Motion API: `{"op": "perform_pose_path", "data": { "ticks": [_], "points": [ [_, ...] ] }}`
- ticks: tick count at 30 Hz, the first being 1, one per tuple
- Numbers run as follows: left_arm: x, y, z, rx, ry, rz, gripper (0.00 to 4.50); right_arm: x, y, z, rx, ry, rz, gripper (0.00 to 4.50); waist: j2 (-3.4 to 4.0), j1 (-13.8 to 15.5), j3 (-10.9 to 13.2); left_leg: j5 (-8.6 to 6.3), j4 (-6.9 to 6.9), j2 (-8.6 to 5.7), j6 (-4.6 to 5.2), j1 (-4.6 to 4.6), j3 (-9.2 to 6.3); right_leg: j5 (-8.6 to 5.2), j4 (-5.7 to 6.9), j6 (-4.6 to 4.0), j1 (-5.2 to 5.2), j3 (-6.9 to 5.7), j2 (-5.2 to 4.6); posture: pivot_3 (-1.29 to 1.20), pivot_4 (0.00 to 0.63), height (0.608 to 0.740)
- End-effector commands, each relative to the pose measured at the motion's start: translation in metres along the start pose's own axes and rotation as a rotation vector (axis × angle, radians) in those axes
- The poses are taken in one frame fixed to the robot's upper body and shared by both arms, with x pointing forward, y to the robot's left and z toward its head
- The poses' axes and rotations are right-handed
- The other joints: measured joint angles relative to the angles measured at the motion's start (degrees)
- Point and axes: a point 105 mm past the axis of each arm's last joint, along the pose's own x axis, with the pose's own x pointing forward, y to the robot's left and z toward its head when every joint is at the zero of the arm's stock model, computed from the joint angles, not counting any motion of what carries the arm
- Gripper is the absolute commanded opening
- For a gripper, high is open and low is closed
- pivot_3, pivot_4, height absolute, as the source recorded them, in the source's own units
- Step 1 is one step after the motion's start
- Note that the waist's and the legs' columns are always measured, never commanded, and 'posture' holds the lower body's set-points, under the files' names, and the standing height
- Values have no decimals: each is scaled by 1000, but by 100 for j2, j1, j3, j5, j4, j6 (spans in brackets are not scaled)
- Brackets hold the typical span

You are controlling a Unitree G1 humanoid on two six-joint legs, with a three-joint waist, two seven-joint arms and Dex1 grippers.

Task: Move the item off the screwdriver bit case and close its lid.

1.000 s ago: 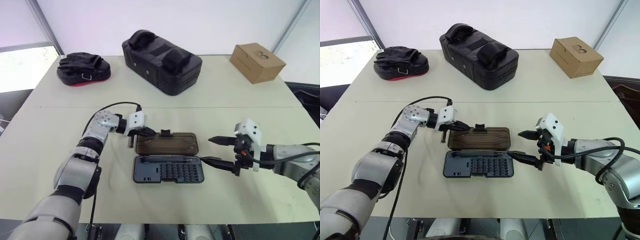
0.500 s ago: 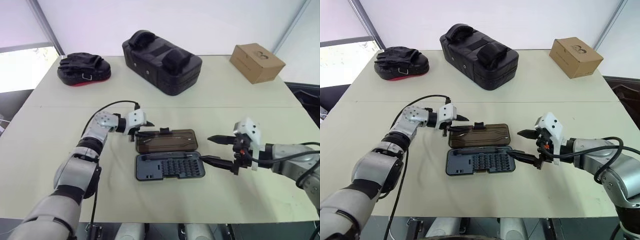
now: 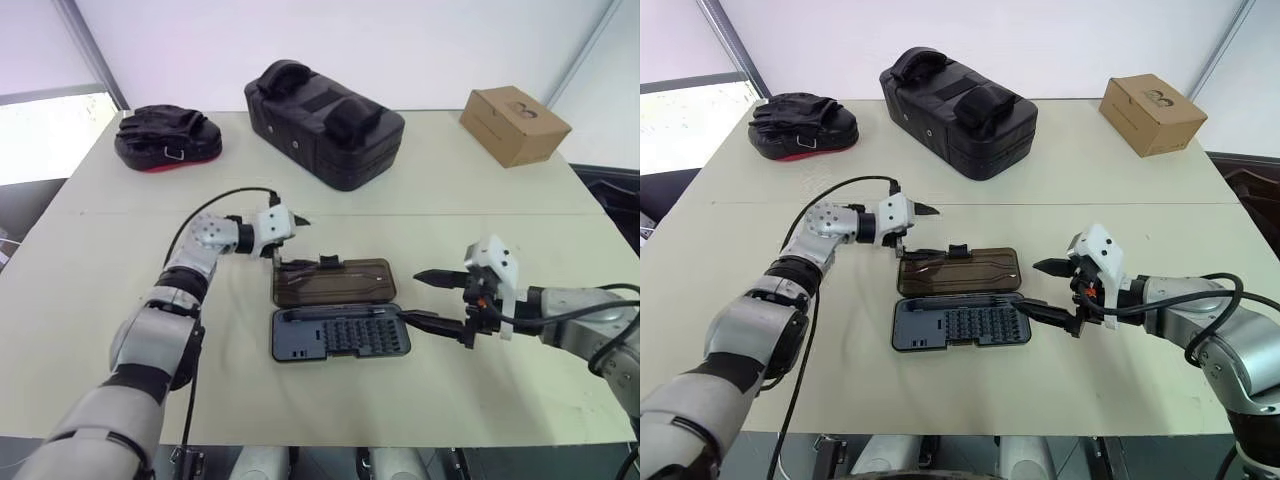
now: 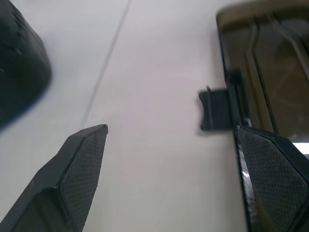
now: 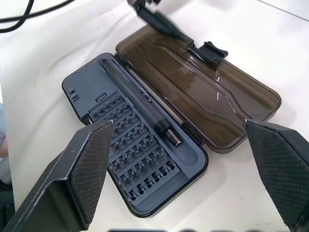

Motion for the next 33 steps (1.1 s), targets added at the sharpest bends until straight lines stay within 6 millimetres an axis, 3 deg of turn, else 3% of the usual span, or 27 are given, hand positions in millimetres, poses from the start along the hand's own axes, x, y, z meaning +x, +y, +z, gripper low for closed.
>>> {"op": "perform_pose_path", "data": {
  "ticks": [1,4,11,14,18,21,28,33],
  "points": [
    [-21,19,36,-43,-158,19,4448,-3,-2,13,-21,-56,7,4500,0,-11,0,0,0,0,0,1,0,0,0,0,0,0,0,0,150,740],
    [-39,9,46,-99,-200,23,4448,-3,-5,18,-16,-84,7,4500,5,-81,-2,0,-1,9,0,0,-1,0,1,0,-2,5,0,0,150,740],
    [-78,-54,49,-291,-183,86,4448,3,-16,24,-13,-125,5,4500,7,-139,0,0,-6,18,-1,11,6,-1,3,-1,-3,28,0,0,150,740],
    [-85,-79,53,-373,-189,129,3668,7,-23,29,-27,-143,4,4500,7,-76,0,0,-5,17,-2,11,2,1,2,-3,-1,25,-2,0,150,740],
    [-81,-118,55,-456,-172,130,1704,18,-36,35,-52,-150,-4,4500,7,-113,0,-1,-7,13,-3,24,9,1,-3,-4,11,29,-9,0,150,740],
    [-77,-134,51,-464,-132,112,105,26,-41,36,-73,-134,15,4500,8,-109,0,0,-10,14,-3,28,10,0,0,-5,10,28,-7,0,150,740],
    [-65,-153,20,-388,-13,65,45,52,-52,41,-130,-85,48,4500,9,-123,0,1,-15,14,-5,42,15,-1,-1,-8,20,30,-3,0,150,740],
    [-55,-173,7,-386,23,-11,45,70,-67,33,-199,-4,1,4500,11,-128,1,1,-20,14,-5,42,19,-1,-2,-9,17,31,-5,0,150,740]
  ]
}}
